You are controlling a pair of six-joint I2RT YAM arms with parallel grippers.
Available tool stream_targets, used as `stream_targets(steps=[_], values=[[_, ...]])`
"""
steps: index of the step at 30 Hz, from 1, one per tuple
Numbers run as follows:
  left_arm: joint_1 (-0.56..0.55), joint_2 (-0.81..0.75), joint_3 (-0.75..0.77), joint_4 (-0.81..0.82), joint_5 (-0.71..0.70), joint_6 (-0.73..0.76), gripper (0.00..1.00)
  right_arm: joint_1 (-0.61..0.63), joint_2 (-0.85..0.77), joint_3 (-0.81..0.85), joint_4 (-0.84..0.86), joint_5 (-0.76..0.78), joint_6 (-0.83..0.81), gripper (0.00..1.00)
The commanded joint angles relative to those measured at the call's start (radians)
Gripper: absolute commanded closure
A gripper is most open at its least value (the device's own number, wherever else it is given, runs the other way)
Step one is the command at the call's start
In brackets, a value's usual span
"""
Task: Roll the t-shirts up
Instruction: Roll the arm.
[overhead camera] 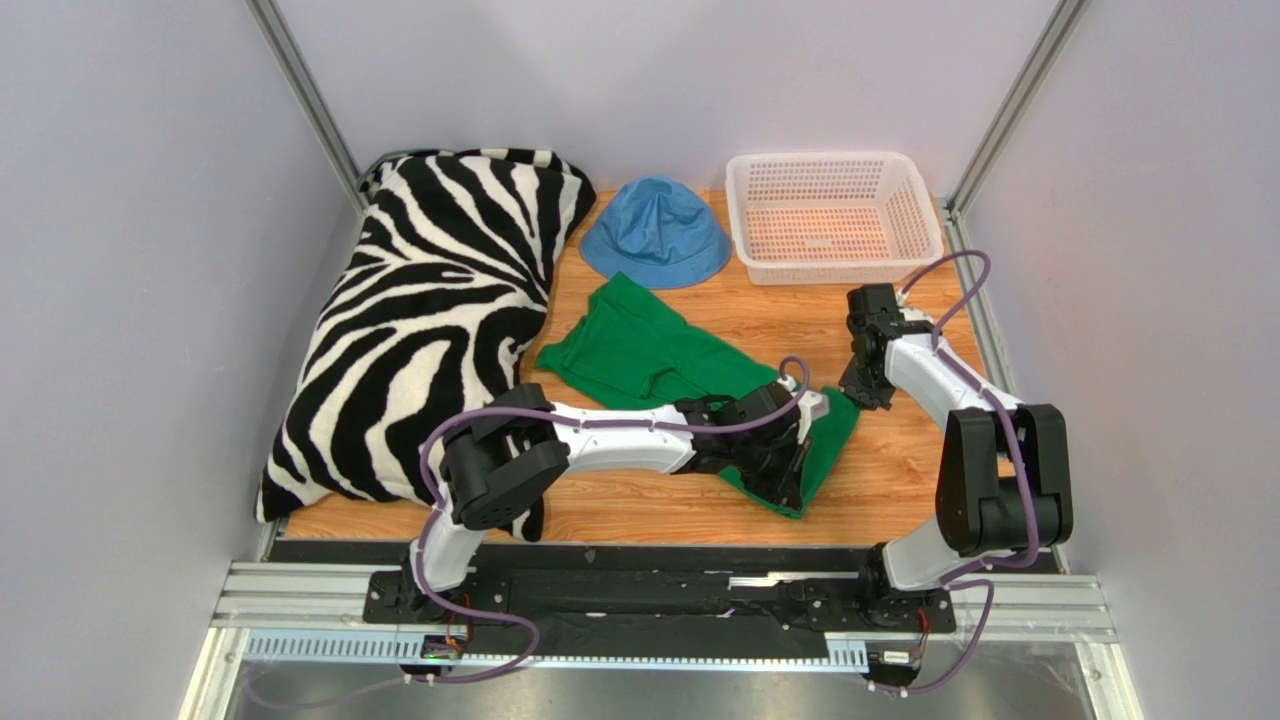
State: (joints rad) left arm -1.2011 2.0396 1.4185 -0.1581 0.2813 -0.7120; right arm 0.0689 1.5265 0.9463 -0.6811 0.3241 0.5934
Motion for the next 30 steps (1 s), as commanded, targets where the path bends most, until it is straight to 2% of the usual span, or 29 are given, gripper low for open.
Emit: stream_targets(steps=[1, 17, 30], values=[[-0.020, 0.024, 0.022, 0.058, 0.056, -0.040, 1.00, -0.014, -0.009, -0.007, 0.037, 0.032, -0.015, 0.98], [0.023, 0.002, -0.108, 0.259, 0.110, -0.112, 1.00, 0.022, 0.054, 0.075, -0.001, 0.024, 0.017, 0.94], [0.063, -0.033, -0.181, 0.308, 0.117, -0.126, 1.00, 0.063, 0.092, 0.143, -0.054, 0.062, 0.048, 0.94]])
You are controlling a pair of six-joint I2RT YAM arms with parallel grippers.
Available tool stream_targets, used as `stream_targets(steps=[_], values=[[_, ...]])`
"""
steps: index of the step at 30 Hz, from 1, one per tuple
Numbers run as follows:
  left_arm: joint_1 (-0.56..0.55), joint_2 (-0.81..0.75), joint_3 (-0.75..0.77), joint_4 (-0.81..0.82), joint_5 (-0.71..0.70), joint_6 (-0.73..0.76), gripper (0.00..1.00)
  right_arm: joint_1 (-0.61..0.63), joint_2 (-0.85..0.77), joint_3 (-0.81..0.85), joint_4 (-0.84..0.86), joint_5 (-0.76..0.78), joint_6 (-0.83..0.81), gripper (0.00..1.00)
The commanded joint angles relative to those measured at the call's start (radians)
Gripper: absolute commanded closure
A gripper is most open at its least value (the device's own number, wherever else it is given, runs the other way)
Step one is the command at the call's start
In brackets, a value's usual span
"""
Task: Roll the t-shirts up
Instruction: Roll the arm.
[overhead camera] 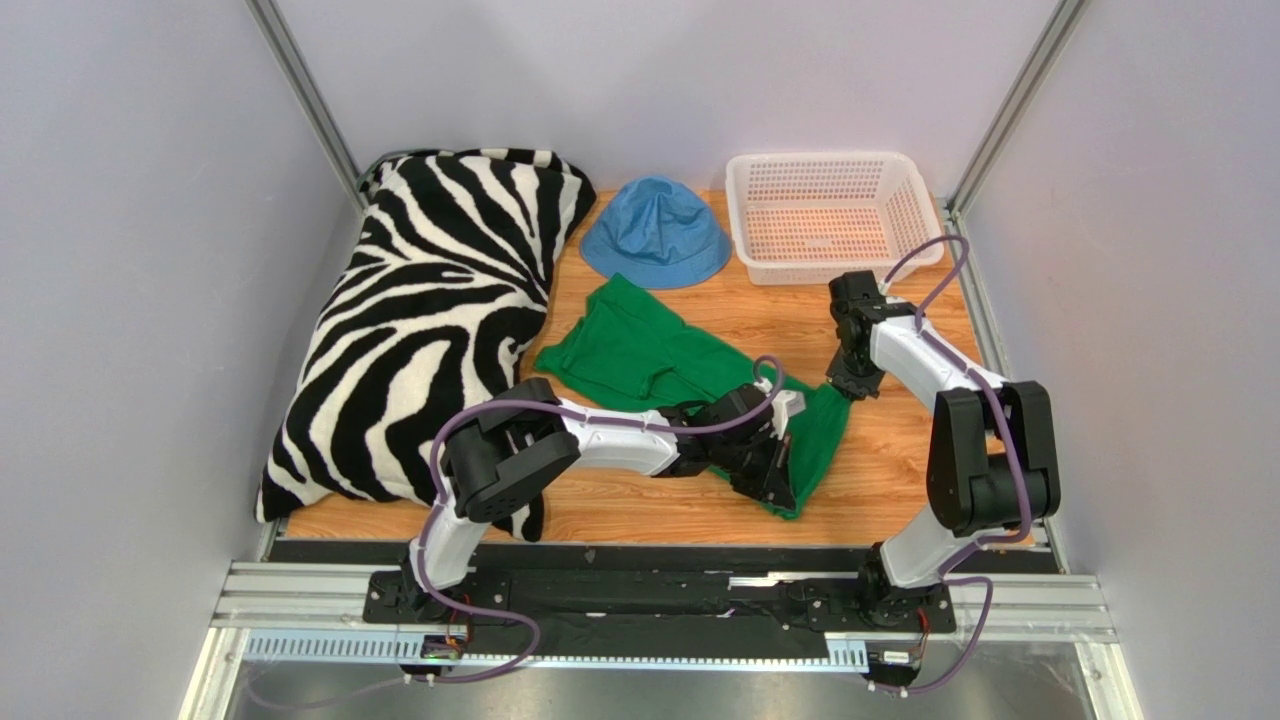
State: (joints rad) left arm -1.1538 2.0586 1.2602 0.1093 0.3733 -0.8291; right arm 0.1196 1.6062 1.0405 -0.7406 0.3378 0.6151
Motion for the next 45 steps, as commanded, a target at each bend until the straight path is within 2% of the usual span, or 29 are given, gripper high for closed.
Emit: stream_targets(steps=[1, 18, 27, 45], values=[[0.017, -0.054, -0.027, 0.047, 0.026, -0.010, 1.00, 0.011, 0.014, 0.050, 0.003, 0.050, 0.029, 0.94], [0.059, -0.121, -0.093, 0.064, 0.015, -0.015, 1.00, 0.044, 0.075, 0.144, -0.068, 0.083, 0.075, 0.93], [0.075, -0.147, -0.128, 0.067, 0.003, -0.015, 1.00, 0.080, 0.098, 0.173, -0.068, 0.087, 0.098, 0.89], [0.109, -0.178, -0.174, 0.049, -0.025, -0.002, 1.00, 0.107, 0.159, 0.222, -0.049, 0.069, 0.115, 0.89]])
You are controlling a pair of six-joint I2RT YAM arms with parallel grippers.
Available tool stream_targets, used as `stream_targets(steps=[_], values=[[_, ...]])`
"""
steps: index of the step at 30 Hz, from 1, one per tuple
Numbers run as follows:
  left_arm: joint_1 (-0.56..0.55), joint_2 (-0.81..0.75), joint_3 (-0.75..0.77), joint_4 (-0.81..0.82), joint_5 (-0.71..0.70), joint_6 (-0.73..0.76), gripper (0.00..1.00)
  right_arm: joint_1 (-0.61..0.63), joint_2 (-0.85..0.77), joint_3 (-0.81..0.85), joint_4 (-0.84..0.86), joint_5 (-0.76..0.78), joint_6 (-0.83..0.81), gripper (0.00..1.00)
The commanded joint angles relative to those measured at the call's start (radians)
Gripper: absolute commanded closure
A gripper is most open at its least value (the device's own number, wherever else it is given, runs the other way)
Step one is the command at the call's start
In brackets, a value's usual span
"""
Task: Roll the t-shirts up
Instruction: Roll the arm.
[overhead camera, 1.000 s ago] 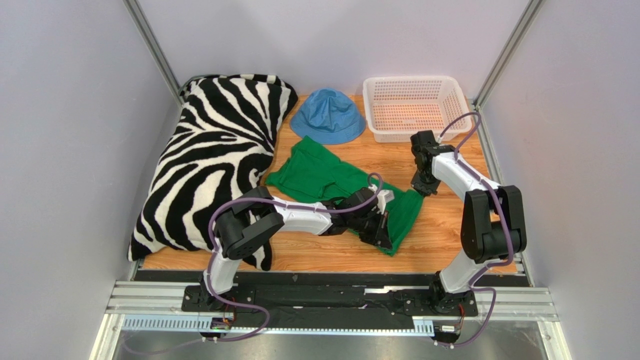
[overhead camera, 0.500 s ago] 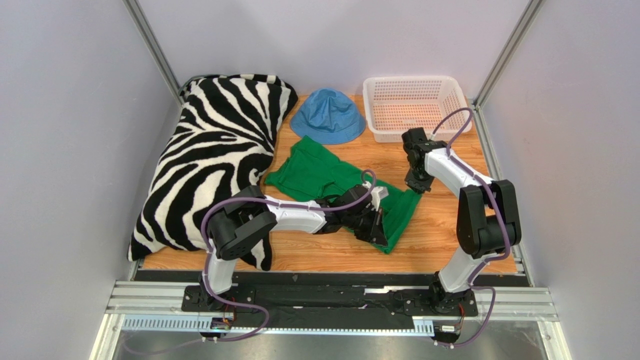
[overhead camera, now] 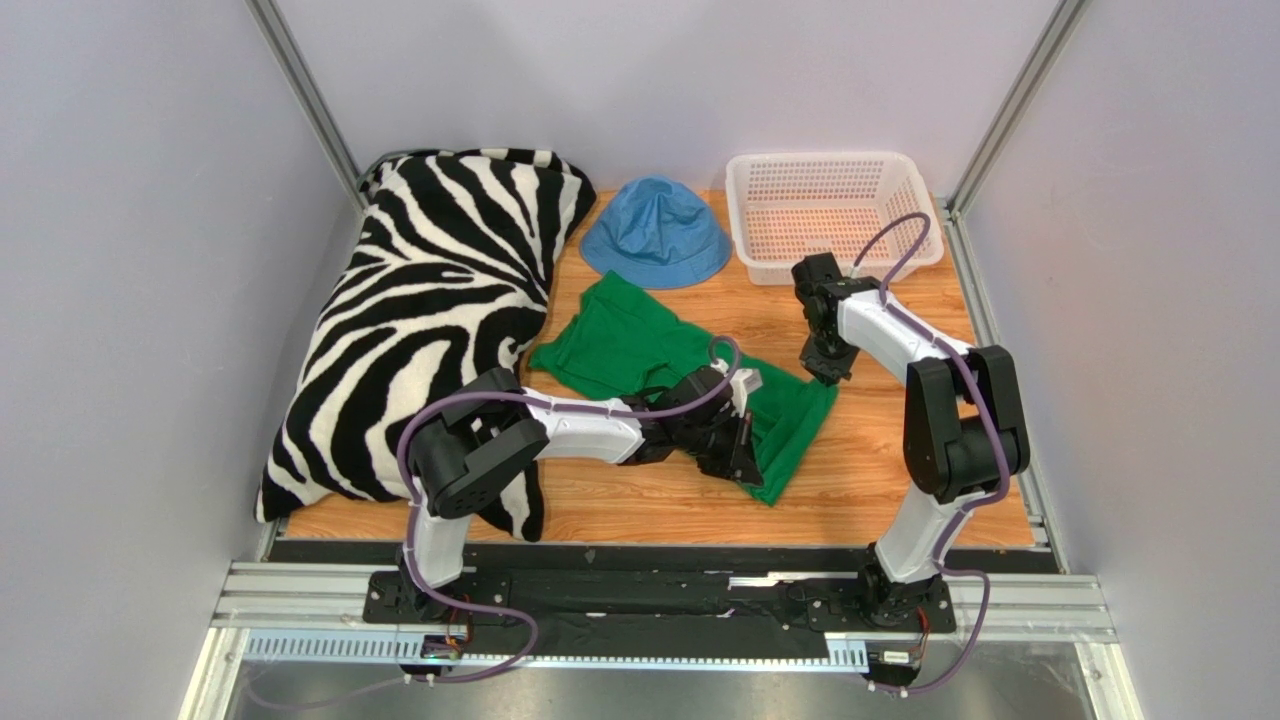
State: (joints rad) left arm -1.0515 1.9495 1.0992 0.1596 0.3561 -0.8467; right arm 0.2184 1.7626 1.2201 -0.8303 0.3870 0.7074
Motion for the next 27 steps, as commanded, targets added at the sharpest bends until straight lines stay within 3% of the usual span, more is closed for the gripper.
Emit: stream_targets(steps=[1, 27], values=[[0.007, -0.070, -0.015, -0.002, -0.006, 0.015, 1.00, 0.009, 0.003, 0.041, 0.045, 0.013, 0.023, 0.89], [0.015, -0.106, 0.019, -0.074, -0.014, 0.069, 1.00, 0.022, 0.028, 0.108, 0.014, -0.011, 0.023, 0.87]])
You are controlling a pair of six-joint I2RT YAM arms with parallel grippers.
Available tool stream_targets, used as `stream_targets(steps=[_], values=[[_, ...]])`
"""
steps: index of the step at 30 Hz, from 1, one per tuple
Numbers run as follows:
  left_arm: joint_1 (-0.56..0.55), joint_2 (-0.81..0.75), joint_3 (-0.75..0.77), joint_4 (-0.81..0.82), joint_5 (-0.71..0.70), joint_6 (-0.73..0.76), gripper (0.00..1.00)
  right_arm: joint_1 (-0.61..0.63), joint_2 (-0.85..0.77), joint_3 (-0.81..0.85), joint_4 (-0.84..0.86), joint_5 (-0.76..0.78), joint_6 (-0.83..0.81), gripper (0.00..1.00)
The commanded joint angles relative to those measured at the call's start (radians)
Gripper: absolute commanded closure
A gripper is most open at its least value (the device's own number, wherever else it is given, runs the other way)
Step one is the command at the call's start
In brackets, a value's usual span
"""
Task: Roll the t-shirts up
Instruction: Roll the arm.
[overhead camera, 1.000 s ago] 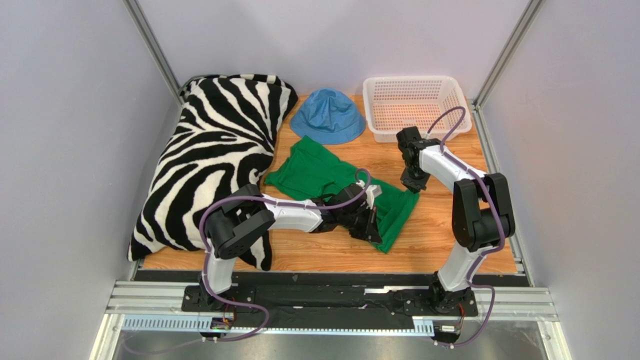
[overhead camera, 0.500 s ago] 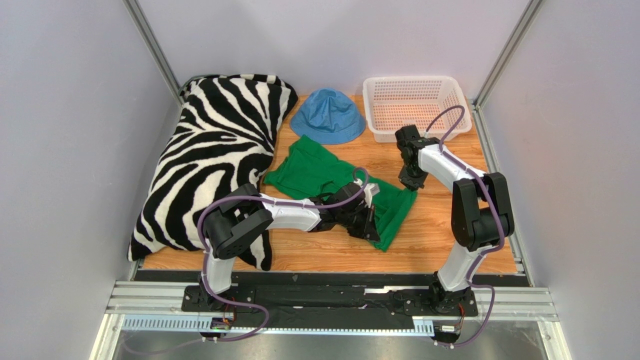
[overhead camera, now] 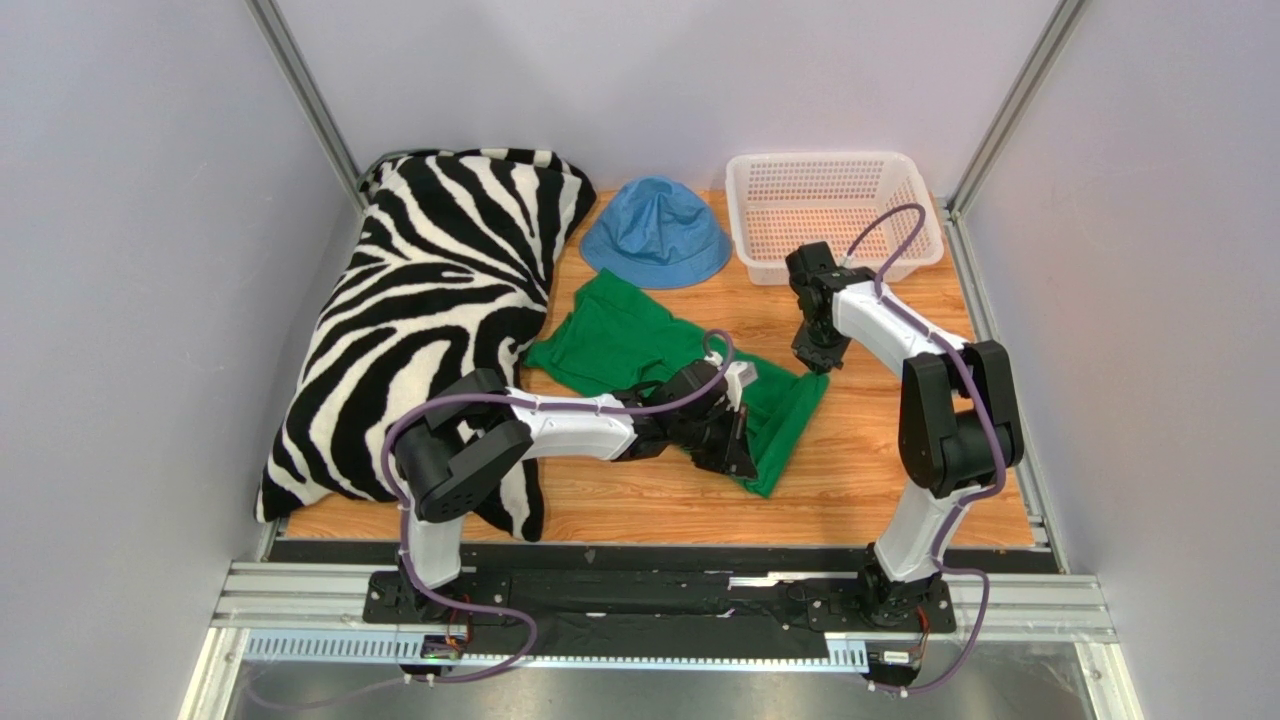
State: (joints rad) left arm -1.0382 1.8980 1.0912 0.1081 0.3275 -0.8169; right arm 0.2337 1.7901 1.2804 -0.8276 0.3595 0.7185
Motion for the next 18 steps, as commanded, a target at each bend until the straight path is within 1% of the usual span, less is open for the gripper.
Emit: stream_targets(steps=[1, 3, 9, 14, 18], values=[[0.001, -0.053, 0.030, -0.027, 0.019, 0.039, 1.00, 0.007, -0.006, 0.046, 0.012, 0.015, 0.012, 0.86], [0.001, -0.051, 0.036, -0.036, 0.019, 0.045, 1.00, 0.007, -0.008, 0.048, 0.012, 0.009, 0.010, 0.84], [0.004, -0.056, 0.021, -0.039, -0.007, 0.038, 1.00, 0.010, 0.017, 0.062, 0.013, -0.011, 0.013, 0.83], [0.029, -0.042, 0.009, -0.047, -0.022, 0.028, 1.00, 0.010, 0.014, 0.054, 0.034, -0.011, 0.006, 0.77], [0.043, -0.028, 0.004, -0.042, -0.024, 0.022, 1.00, 0.010, -0.009, 0.028, 0.088, -0.051, -0.014, 0.72]])
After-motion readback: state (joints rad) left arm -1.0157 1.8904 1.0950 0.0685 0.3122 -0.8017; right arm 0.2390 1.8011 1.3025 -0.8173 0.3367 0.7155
